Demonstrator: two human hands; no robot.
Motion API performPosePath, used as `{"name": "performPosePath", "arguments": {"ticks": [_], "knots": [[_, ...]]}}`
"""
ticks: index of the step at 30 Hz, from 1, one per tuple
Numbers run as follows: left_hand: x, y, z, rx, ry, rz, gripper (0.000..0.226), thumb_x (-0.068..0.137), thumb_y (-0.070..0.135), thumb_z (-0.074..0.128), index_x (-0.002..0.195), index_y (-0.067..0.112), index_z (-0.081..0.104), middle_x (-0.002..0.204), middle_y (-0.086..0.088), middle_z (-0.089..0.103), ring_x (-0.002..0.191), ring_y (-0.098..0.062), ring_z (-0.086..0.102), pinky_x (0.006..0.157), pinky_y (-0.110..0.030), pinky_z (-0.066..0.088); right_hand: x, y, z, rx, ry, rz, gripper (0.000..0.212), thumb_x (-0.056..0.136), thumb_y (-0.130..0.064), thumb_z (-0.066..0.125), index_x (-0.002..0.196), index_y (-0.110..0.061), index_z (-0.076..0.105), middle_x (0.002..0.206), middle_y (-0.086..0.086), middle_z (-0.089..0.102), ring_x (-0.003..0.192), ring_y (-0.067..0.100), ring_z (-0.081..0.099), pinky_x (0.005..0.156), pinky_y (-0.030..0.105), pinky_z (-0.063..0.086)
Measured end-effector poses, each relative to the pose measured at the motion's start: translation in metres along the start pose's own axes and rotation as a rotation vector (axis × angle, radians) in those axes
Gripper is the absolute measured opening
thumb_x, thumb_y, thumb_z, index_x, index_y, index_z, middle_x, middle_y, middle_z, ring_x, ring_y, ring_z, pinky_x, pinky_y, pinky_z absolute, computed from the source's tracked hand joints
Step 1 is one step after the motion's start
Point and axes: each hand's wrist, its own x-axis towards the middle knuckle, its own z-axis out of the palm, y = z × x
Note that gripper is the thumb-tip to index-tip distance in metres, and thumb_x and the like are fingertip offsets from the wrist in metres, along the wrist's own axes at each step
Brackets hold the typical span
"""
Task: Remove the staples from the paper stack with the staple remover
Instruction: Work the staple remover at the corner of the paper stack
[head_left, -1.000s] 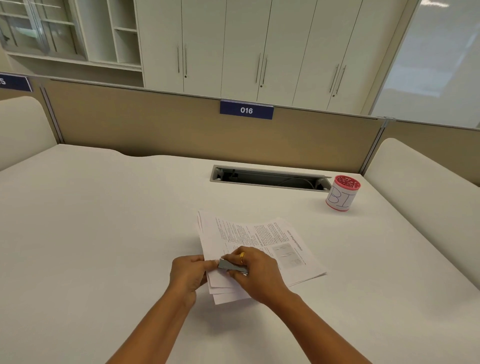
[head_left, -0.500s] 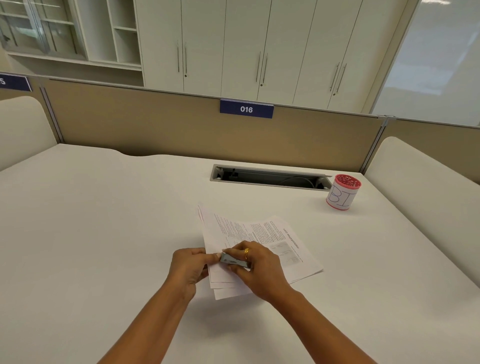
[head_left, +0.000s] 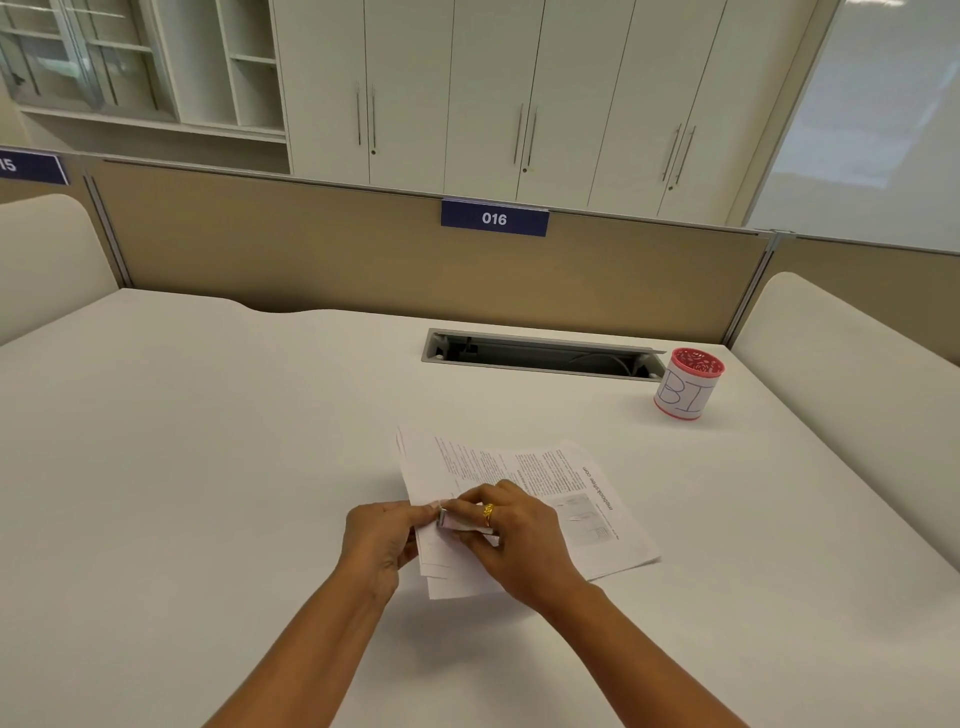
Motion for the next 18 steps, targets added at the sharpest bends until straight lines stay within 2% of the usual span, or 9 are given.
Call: {"name": "performPosePath", "arguments": {"ticks": [6, 12, 18], "knots": [[0.0006, -0.0015, -0.0005, -0.005, 0.016, -0.008, 0.016, 0.073, -0.006, 0.070, 0.063, 0.005, 0.063, 0.069, -0.009, 0.066, 0.063, -0.026, 0.062, 0.055, -0.030, 0.050, -0.0013, 0.0007, 0.0011, -0.041, 0.006, -0.023, 0.023, 0.080, -0.024, 0.069, 0.102, -0.021, 0.073, 0.092, -0.002, 0.074, 0.078, 0.020, 0.065, 0.060, 0.027, 0.051], [0.0016, -0.0024, -0.0015, 0.000, 0.031, -0.009, 0.014, 0.072, -0.006, 0.071, 0.065, 0.004, 0.064, 0.071, -0.012, 0.067, 0.063, -0.029, 0.063, 0.064, -0.034, 0.054, -0.0013, -0.0005, 0.0029, -0.088, 0.008, -0.084, 0.023, 0.074, -0.022, 0.074, 0.097, -0.023, 0.074, 0.086, -0.005, 0.074, 0.070, 0.018, 0.065, 0.054, 0.024, 0.053], [0.0012, -0.0018, -0.0010, -0.017, 0.014, -0.002, 0.015, 0.072, -0.004, 0.072, 0.063, 0.006, 0.064, 0.070, -0.012, 0.067, 0.063, -0.028, 0.062, 0.067, -0.037, 0.054, -0.0026, 0.0023, 0.0042, -0.027, 0.010, -0.002, 0.023, 0.081, -0.026, 0.067, 0.104, -0.024, 0.072, 0.095, -0.005, 0.073, 0.080, 0.018, 0.064, 0.061, 0.027, 0.051]]}}
